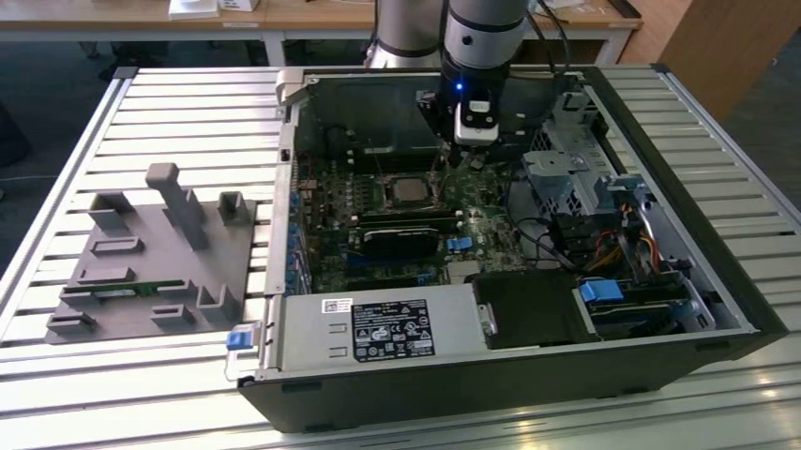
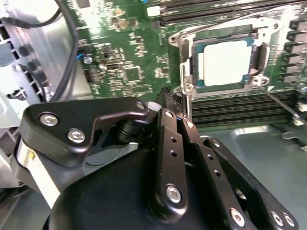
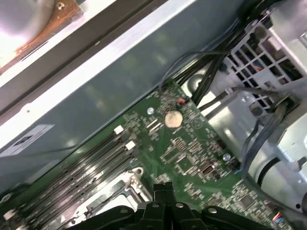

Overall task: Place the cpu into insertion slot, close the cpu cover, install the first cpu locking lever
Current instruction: 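Place the cpu into insertion slot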

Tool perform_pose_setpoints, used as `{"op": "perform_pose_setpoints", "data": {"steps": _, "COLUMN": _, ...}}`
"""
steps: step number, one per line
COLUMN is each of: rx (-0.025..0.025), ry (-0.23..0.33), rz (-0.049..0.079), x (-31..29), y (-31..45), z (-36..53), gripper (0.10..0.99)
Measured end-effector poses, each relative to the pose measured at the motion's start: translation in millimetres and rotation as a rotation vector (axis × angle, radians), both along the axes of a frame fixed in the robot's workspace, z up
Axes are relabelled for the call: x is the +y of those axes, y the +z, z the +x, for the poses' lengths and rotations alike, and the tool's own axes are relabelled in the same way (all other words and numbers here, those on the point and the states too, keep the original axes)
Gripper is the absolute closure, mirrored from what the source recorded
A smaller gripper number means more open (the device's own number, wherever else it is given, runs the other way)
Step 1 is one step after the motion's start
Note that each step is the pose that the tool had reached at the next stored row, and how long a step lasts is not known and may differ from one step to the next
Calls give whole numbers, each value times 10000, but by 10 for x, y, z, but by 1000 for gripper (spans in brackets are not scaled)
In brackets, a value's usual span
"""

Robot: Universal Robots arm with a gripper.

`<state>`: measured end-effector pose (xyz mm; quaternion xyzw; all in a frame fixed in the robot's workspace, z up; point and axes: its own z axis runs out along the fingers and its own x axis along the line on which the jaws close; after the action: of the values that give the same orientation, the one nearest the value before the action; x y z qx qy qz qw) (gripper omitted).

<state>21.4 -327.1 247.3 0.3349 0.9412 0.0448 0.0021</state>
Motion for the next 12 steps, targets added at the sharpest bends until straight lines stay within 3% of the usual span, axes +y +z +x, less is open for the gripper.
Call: {"op": "perform_pose_setpoints", "data": {"steps": 12, "rx": 0, "ry": -1, "rz": 1, "x": 1, "y": -22, "z": -152, "gripper": 980}}
